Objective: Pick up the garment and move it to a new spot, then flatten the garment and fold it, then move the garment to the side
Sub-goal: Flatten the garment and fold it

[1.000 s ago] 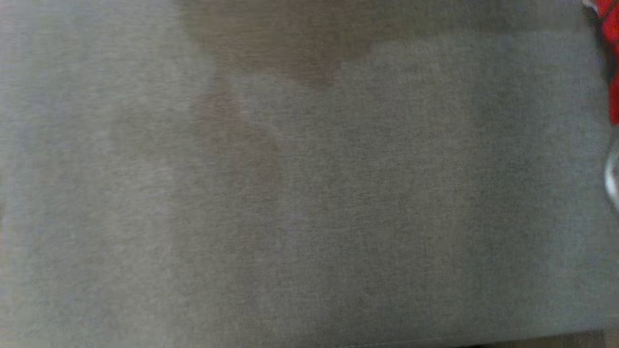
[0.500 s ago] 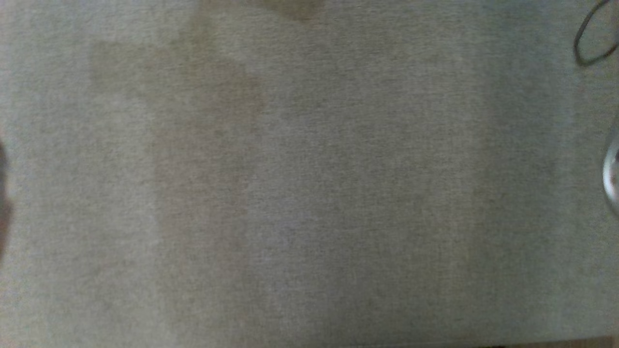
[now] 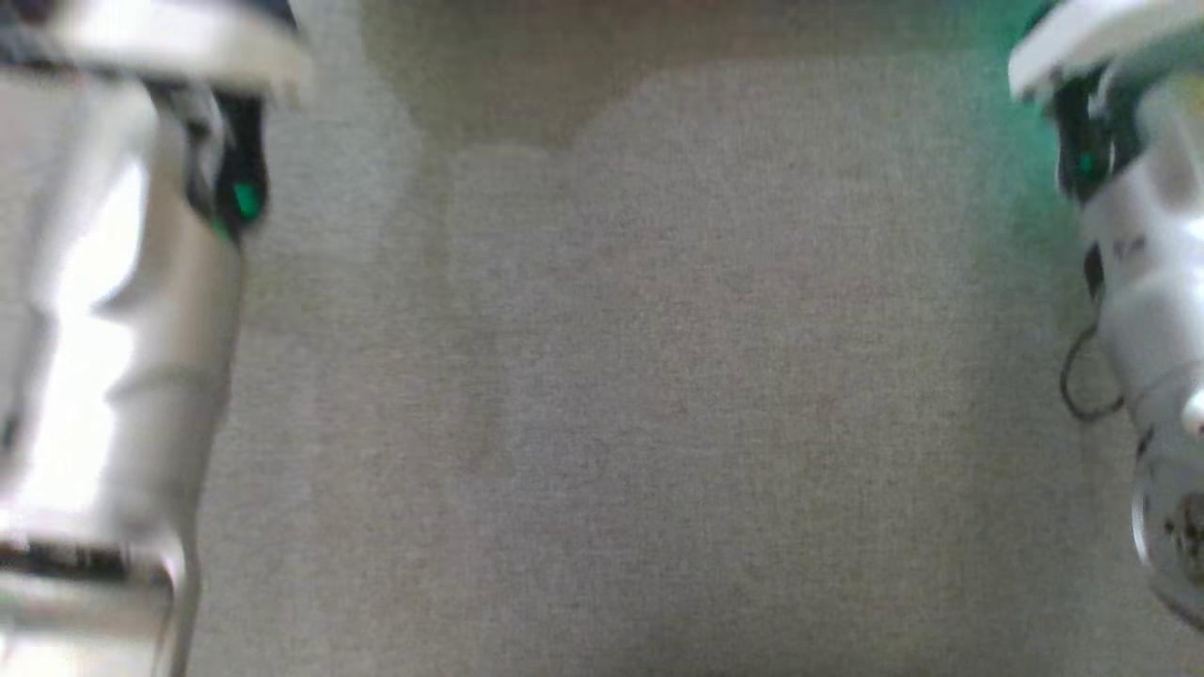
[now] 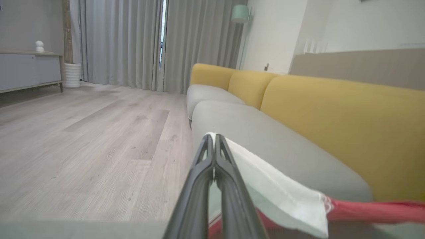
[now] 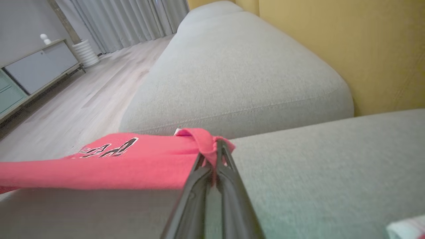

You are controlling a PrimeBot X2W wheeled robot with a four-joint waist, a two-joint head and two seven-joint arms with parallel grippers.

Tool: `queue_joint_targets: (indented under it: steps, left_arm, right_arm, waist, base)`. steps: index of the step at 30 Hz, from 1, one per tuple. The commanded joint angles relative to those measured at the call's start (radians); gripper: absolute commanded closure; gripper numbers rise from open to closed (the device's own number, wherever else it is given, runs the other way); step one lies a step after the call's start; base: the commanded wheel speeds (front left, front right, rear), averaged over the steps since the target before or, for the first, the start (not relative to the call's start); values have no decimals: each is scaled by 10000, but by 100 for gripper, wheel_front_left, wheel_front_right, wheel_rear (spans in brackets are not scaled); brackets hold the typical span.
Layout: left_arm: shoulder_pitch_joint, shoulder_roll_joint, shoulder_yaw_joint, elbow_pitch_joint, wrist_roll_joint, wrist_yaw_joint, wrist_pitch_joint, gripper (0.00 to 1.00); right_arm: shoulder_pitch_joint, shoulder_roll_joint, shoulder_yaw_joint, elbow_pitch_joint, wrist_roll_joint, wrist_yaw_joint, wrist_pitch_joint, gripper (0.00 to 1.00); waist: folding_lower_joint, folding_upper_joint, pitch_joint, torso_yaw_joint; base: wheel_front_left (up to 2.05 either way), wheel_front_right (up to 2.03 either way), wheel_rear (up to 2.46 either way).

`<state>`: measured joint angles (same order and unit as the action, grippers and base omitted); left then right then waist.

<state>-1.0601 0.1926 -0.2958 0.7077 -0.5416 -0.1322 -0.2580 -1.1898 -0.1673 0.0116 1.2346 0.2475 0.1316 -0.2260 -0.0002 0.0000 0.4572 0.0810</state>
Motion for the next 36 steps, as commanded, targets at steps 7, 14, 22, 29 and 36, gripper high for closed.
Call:
queue_joint_targets:
  steps: [7,14,22,29,36]
  left_arm:
    - [2535,1364,-778,-1237,-150,17,-37,100]
    - [4767,1905,-1297,-1863,108,16,-37,100]
    - [6560,2305,-1887,-2508,641,45,-37,100]
    - [8477,2562,-1860,-3467,698,361,-37,100]
    - [10329,2871,-1608,-4835,895,1043,-37,100]
  right_arm:
    - [1986,-171,1244,-672,1455,-9,790,100]
    - [3976,-534,2441,-1785,2925,-9,1482,100]
    - [5994,-1296,4029,-3327,4193,-9,2263,100]
    - [7898,-2582,5154,-5120,5451,-9,3300,100]
    - [9363,-3761,5673,-7185,6470,-9,4615,100]
  waist:
    - [2,0,-1986,474]
    - [2,0,-3099,620]
    - [2,0,-4142,685]
    - [2,0,-4979,659]
    - [2,0,-5268,437]
  base:
    - [0,0,0]
    - [0,0,0]
    - [0,0,0]
    - [0,0,0]
    - [0,0,0]
